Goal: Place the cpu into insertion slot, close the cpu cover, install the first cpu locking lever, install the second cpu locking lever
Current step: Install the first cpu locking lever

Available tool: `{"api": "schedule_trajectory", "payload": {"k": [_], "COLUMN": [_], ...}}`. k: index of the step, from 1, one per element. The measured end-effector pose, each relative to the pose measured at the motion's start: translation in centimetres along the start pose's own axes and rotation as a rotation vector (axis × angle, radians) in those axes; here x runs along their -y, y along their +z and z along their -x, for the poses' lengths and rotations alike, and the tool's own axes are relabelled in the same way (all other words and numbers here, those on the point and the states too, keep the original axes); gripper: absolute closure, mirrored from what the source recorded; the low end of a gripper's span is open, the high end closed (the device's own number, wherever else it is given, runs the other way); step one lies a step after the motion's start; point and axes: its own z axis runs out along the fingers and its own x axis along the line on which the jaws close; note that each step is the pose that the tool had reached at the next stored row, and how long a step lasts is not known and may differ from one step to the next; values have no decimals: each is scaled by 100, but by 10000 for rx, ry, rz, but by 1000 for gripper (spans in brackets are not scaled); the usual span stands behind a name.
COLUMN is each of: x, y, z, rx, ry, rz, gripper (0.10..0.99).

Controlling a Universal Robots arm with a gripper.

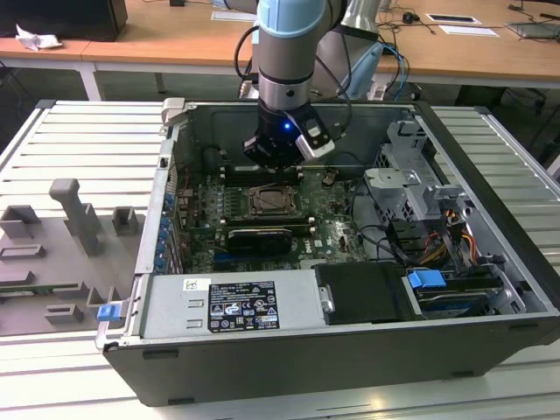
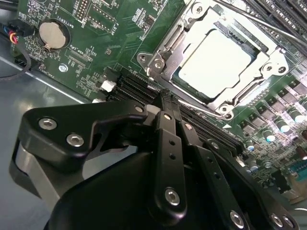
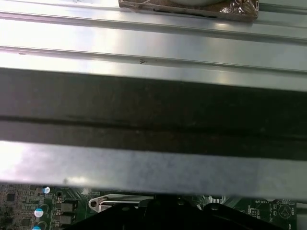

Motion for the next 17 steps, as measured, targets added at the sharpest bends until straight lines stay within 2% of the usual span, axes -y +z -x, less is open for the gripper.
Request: {"api": "schedule_trajectory", "payload": {"k": [10, 17], "x": [4, 12], "y": [34, 91], "z": [0, -2], "rx": [0, -11], "ry": [1, -4], "rz": [-6, -129], "gripper": [980, 980]}}
